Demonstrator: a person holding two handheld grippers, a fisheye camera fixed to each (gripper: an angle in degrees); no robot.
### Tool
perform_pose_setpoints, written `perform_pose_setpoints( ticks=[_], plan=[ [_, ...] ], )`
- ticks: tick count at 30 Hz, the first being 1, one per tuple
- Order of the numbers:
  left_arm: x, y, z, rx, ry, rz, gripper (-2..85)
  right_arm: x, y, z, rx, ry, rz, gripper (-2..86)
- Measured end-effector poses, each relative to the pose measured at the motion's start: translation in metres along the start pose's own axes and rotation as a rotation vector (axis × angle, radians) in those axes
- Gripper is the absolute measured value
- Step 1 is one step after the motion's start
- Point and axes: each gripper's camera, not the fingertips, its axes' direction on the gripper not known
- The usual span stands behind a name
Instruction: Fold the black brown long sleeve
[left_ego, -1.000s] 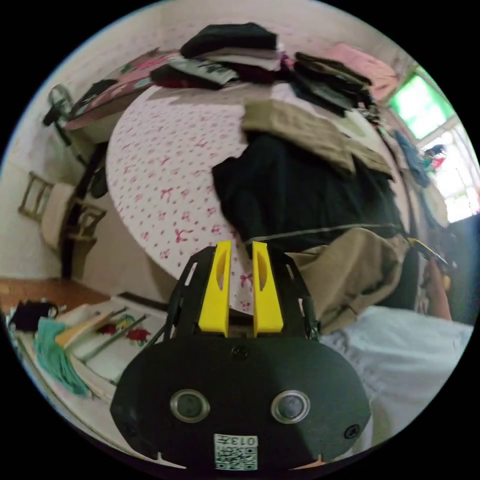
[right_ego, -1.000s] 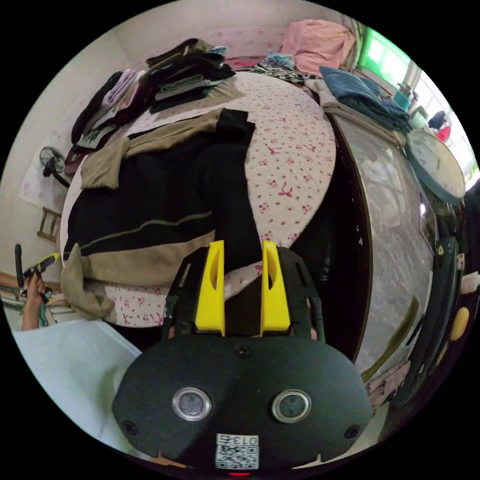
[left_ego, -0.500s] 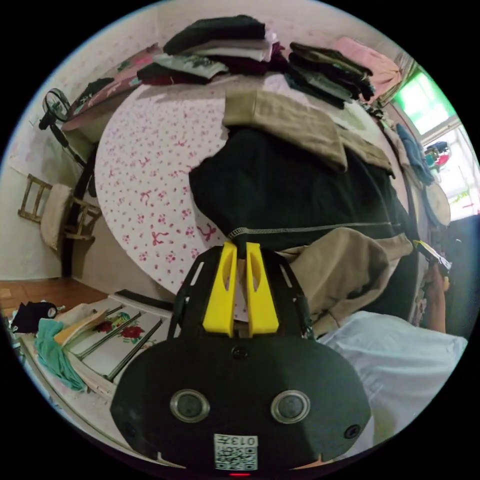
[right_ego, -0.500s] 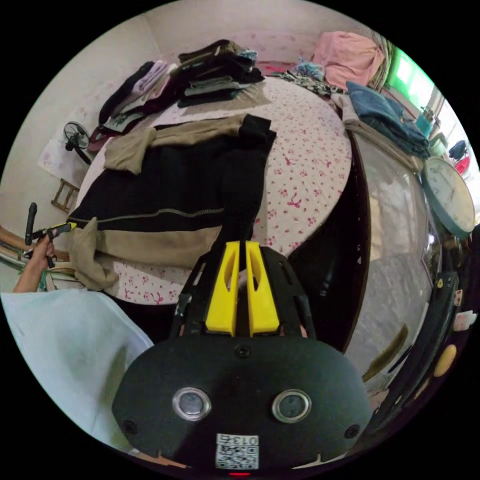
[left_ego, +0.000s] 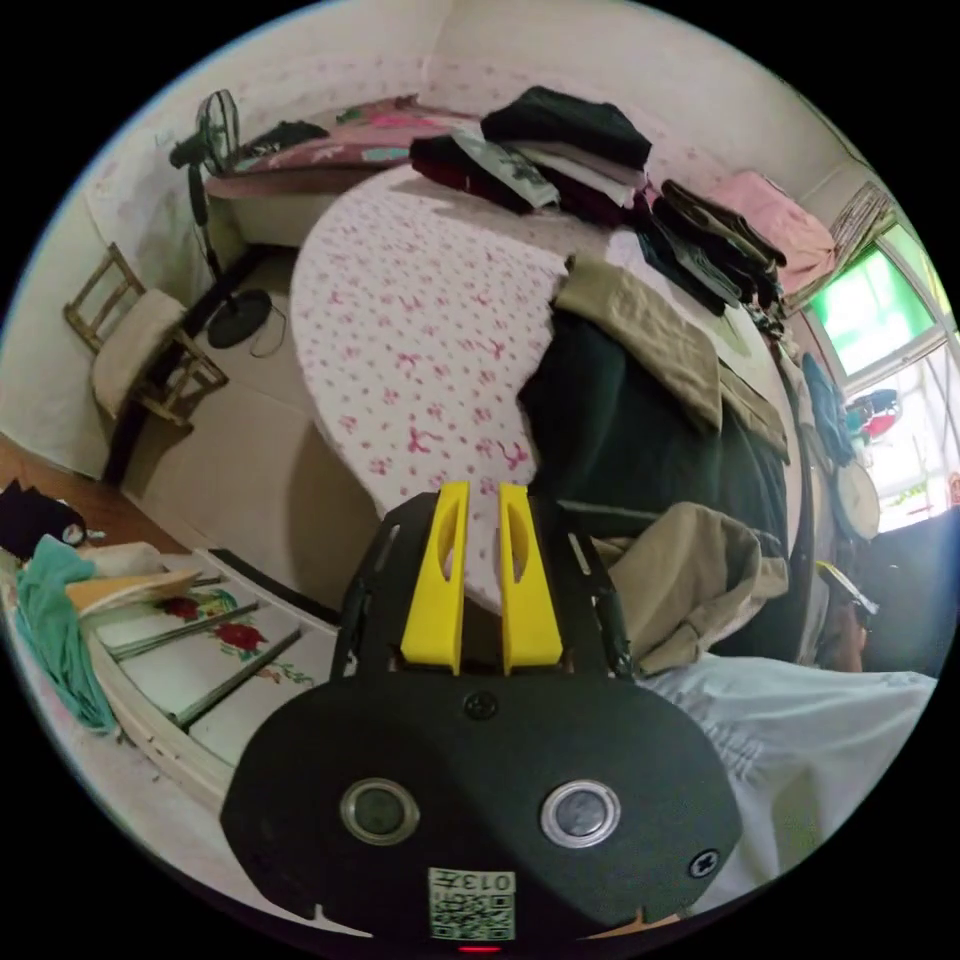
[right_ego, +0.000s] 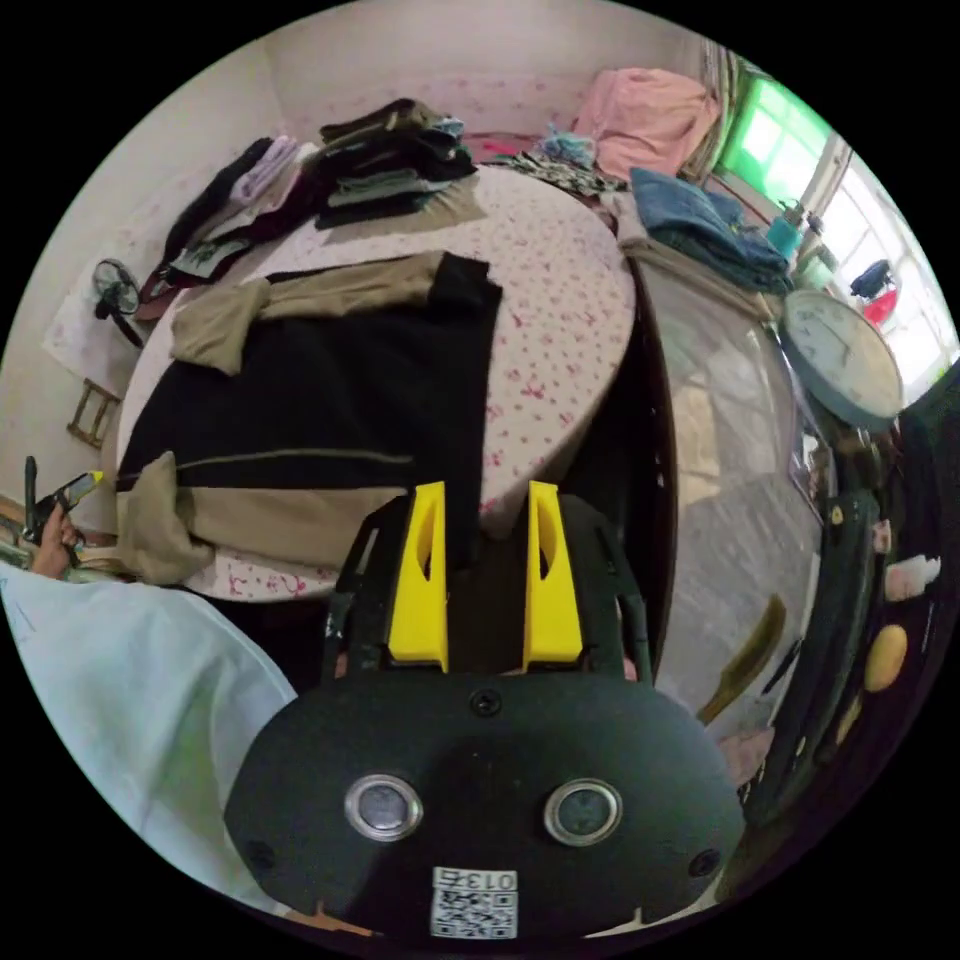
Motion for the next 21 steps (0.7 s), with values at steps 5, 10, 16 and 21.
perform_pose_setpoints(
  ticks=[5, 10, 16, 21],
  plan=[
    [0.017, -0.057, 0.033, 0.007, 0.047, 0.087, 7.9, -0.115, -0.105, 0.0, 0.095, -0.184, -0.405, 11.7],
    [0.055, -0.119, 0.101, -0.153, 0.051, 0.229, 11.9, -0.232, -0.193, 0.036, 0.045, -0.274, -0.689, 13.7],
    [0.083, -0.143, 0.129, -0.202, -0.008, 0.364, 4.2, -0.297, -0.262, 0.09, -0.153, -0.157, -0.864, 12.1],
    [0.077, -0.149, 0.095, -0.064, -0.05, 0.377, 1.3, -0.257, -0.324, 0.059, -0.122, -0.265, -0.828, 3.6]
  ],
)
